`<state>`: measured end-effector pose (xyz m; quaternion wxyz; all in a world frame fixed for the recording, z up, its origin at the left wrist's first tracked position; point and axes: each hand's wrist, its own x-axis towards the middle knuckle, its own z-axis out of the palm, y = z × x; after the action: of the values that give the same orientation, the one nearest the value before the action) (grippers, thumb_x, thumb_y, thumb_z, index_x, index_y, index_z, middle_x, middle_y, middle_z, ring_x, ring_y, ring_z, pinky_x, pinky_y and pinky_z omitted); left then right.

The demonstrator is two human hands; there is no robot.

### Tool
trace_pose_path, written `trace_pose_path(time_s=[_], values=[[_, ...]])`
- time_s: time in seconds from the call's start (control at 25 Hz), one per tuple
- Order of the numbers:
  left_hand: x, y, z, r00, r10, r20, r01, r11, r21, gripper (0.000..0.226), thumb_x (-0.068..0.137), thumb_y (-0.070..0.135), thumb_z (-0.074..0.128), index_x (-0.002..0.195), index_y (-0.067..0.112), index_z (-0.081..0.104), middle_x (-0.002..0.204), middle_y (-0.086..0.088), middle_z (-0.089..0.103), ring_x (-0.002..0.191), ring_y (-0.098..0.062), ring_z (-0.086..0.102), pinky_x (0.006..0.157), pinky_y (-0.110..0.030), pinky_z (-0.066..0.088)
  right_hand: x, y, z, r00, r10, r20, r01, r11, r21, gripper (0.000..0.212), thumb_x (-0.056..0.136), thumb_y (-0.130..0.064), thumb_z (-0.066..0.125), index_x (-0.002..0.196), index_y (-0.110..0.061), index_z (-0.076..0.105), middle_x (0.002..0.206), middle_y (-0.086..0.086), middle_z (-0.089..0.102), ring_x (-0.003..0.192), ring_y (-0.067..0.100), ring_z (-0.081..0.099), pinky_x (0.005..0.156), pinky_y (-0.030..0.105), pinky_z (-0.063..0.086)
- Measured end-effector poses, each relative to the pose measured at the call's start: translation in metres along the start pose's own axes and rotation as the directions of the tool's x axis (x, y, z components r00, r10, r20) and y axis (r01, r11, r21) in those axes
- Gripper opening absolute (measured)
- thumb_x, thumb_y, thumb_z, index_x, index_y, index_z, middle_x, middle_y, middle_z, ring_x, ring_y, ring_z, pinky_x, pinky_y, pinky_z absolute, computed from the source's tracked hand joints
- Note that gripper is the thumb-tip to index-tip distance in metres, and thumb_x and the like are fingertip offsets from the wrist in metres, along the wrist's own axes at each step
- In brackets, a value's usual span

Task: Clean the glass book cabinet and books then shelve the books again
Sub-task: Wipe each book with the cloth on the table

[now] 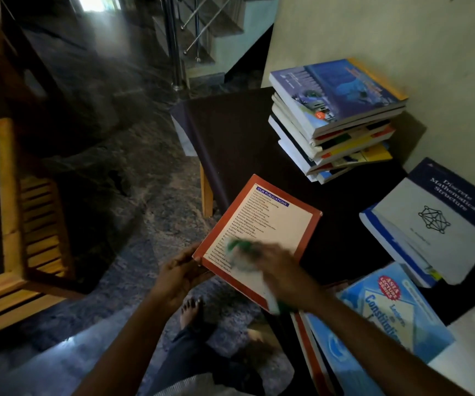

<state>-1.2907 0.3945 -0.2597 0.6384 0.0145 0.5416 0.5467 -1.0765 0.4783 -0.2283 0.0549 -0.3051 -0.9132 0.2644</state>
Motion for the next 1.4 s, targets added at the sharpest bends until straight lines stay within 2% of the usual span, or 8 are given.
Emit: trace_pose_path(time_s=[0.2, 0.36, 0.52, 0.68, 0.88, 1.04, 1.16, 1.4], values=[[-0.004, -0.009, 0.011, 0.992, 0.013, -0.125, -0.019, 0.998, -0.052, 0.019, 0.096, 0.009, 0.047, 0.113, 0.011, 0.056, 0.105, -0.019, 0.066, 0.091, -0.029, 0.066, 0.063, -0.035, 0.059, 0.014, 0.066, -0.046, 0.872, 0.448, -0.200, -0.482, 0.858, -0.180, 0.077, 0.087, 0.004, 0.040, 0.148, -0.034, 0.012, 0.151, 0.008, 0.026, 0.137, 0.027, 0.021, 0.110, 0.042, 0.029], [-0.016, -0.032, 0.038, 0.988, -0.058, -0.141, 0.061, 0.998, 0.016, 0.033, 0.098, 0.036, 0.042, 0.106, 0.007, 0.056, 0.094, -0.018, 0.062, 0.079, -0.029, 0.062, 0.056, -0.034, 0.056, -0.005, 0.019, -0.014, 0.953, 0.300, -0.036, -0.296, 0.904, -0.310, 0.072, 0.088, -0.004, 0.043, 0.147, -0.034, 0.014, 0.147, 0.004, 0.032, 0.131, 0.026, 0.031, 0.100, 0.040, 0.041], [-0.018, -0.048, 0.044, 0.989, 0.011, -0.145, -0.017, 0.999, -0.037, 0.039, 0.099, 0.034, 0.040, 0.132, 0.013, 0.044, 0.101, -0.016, 0.063, 0.079, -0.027, 0.062, 0.056, -0.035, 0.053, -0.034, -0.025, 0.014, 0.993, -0.121, 0.011, 0.116, 0.925, -0.362, 0.046, 0.067, -0.017, 0.041, 0.100, -0.025, 0.073, 0.098, 0.002, 0.071, 0.076, 0.022, 0.067, 0.059, 0.025, 0.051], [-0.030, -0.043, 0.049, 0.982, 0.132, -0.139, -0.126, 0.991, 0.046, 0.037, 0.096, 0.008, 0.046, 0.131, 0.022, 0.042, 0.097, -0.011, 0.064, 0.076, -0.023, 0.063, 0.057, -0.035, 0.056, -0.046, -0.039, 0.004, 0.977, -0.211, 0.044, 0.215, 0.939, -0.269, 0.044, 0.064, -0.012, 0.059, 0.106, -0.022, 0.070, 0.111, 0.003, 0.068, 0.093, 0.024, 0.066, 0.079, 0.032, 0.051], [-0.055, -0.029, 0.060, 0.949, 0.311, -0.047, -0.308, 0.949, 0.073, 0.045, 0.095, 0.003, 0.048, 0.135, 0.021, 0.038, 0.112, -0.019, 0.063, 0.091, -0.030, 0.067, 0.059, -0.034, 0.058, -0.065, -0.041, -0.047, 0.907, -0.024, -0.421, 0.042, 0.999, 0.033, 0.050, 0.094, -0.008, 0.042, 0.136, -0.035, 0.044, 0.133, 0.000, 0.054, 0.120, 0.019, 0.051, 0.101, 0.030, 0.041], [-0.097, -0.007, 0.071, 0.772, 0.620, 0.141, -0.630, 0.715, 0.304, 0.037, 0.095, 0.007, 0.046, 0.120, 0.035, 0.050, 0.104, -0.008, 0.066, 0.090, -0.023, 0.068, 0.078, -0.047, 0.057, -0.103, -0.060, -0.081, 0.776, 0.075, -0.627, -0.068, 0.997, 0.036, 0.061, 0.086, -0.003, 0.041, 0.139, -0.033, 0.038, 0.136, -0.006, 0.047, 0.123, 0.014, 0.046, 0.101, 0.030, 0.041], [-0.126, -0.006, 0.080, 0.489, 0.790, 0.370, -0.825, 0.282, 0.490, 0.045, 0.093, 0.007, 0.048, 0.109, 0.049, 0.047, 0.105, 0.002, 0.064, 0.092, -0.009, 0.066, 0.076, -0.029, 0.058, -0.147, -0.076, -0.098, 0.683, 0.106, -0.722, -0.156, 0.988, -0.002, 0.061, 0.084, 0.003, 0.041, 0.138, -0.024, 0.038, 0.136, -0.002, 0.046, 0.126, 0.014, 0.042, 0.106, 0.016, 0.031], [-0.137, -0.075, 0.103, 0.238, 0.509, 0.827, -0.947, -0.067, 0.313, 0.042, 0.094, 0.016, 0.046, 0.134, 0.029, 0.045, 0.135, -0.002, 0.050, 0.124, 0.002, 0.045, 0.102, -0.013, 0.035, -0.257, -0.100, -0.083, 0.465, 0.315, -0.827, -0.350, 0.924, 0.156, 0.066, 0.086, 0.015, 0.048, 0.135, -0.027, 0.033, 0.132, -0.009, 0.041, 0.120, 0.006, 0.040, 0.091, -0.001, 0.030]])
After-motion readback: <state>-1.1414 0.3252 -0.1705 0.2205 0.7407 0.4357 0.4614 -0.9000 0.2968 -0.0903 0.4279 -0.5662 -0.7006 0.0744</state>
